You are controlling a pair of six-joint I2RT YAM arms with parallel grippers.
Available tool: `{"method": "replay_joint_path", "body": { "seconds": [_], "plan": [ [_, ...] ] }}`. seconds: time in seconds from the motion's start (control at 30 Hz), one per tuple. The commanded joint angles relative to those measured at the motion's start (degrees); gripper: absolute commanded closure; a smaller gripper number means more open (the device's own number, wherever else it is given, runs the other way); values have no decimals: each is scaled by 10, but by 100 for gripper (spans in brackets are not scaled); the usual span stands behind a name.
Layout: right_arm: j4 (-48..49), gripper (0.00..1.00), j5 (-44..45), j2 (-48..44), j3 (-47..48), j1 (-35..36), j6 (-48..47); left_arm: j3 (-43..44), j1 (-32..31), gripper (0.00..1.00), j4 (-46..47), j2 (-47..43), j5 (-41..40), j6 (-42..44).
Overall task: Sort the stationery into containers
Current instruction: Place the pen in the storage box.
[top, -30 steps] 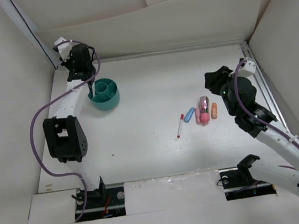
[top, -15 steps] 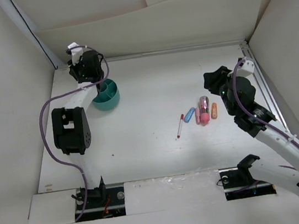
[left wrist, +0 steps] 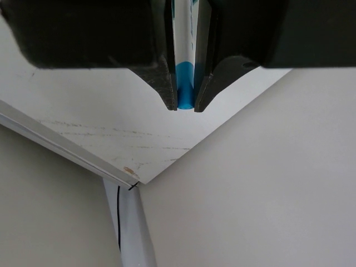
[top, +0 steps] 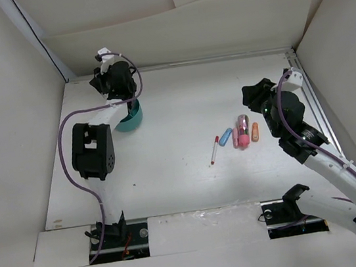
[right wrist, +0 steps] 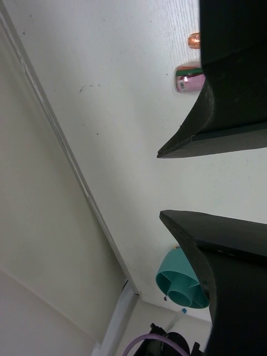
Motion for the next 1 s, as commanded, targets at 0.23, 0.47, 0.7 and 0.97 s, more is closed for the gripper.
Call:
{"method": "replay_joint_path", "body": {
  "seconds": [0.23,0.47,0.7,0.97],
  "plan": [
    [36,52,-4,-2,-2,-4,-8,-6,0,100,90,30,-37,65],
    [36,52,-4,-2,-2,-4,-8,-18,0,100,138,42,-44,106],
    [36,52,-9,-2,-2,-4,-8,-18,0,100,179,60,-49,133],
    [36,52,-9,3,-2,-4,-8,-18,0,100,200,73,-60,150]
  ]
}}
